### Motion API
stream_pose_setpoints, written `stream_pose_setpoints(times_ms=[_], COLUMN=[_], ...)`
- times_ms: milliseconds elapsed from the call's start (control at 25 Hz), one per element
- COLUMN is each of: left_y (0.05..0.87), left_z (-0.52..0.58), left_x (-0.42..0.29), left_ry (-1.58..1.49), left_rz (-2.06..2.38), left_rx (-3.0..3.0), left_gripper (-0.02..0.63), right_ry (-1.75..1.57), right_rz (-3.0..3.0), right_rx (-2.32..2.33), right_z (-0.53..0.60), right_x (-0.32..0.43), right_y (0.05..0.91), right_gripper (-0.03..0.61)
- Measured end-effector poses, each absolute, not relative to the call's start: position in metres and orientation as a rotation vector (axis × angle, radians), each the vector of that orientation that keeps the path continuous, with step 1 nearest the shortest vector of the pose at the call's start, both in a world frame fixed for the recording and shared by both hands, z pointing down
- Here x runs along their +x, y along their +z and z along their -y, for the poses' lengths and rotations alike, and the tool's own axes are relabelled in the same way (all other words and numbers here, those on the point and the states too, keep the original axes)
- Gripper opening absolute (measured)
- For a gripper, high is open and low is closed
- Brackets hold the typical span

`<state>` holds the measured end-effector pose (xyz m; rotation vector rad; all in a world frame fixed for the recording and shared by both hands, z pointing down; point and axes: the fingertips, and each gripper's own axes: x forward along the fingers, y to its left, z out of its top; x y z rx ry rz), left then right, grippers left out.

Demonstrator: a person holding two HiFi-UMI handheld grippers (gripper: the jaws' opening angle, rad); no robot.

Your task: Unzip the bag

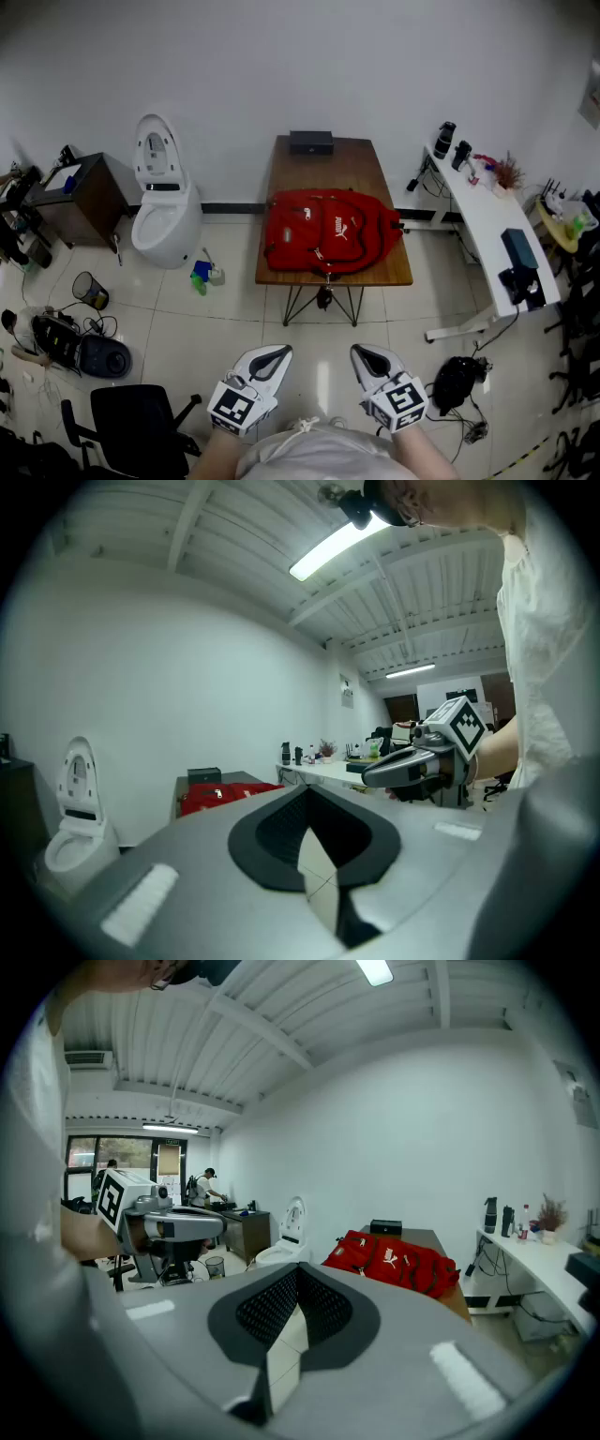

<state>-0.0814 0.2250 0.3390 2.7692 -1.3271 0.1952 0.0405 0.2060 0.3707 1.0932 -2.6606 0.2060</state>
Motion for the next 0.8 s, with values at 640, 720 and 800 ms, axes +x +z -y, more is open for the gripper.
stream_pose_setpoints(times_ms=[640, 720, 800], left_y=[0.383, 0.386, 0.387], left_z=[-0.155, -0.131, -0.103], left_x=[-0.133, -0.130, -0.124], left_ry=[0.186, 0.201, 0.211], left_rz=[1.310, 1.323, 1.332], left_rx=[2.673, 2.658, 2.645], left_gripper=[0.006, 0.006, 0.006], right_ry=[0.328, 0.313, 0.315], right_rz=[2.619, 2.630, 2.637], right_rx=[1.150, 1.144, 1.134], right_z=[-0.126, -0.100, -0.071], right_x=[0.012, 0.018, 0.025], right_y=[0.399, 0.400, 0.400], right_gripper=[0.008, 0.008, 0.008])
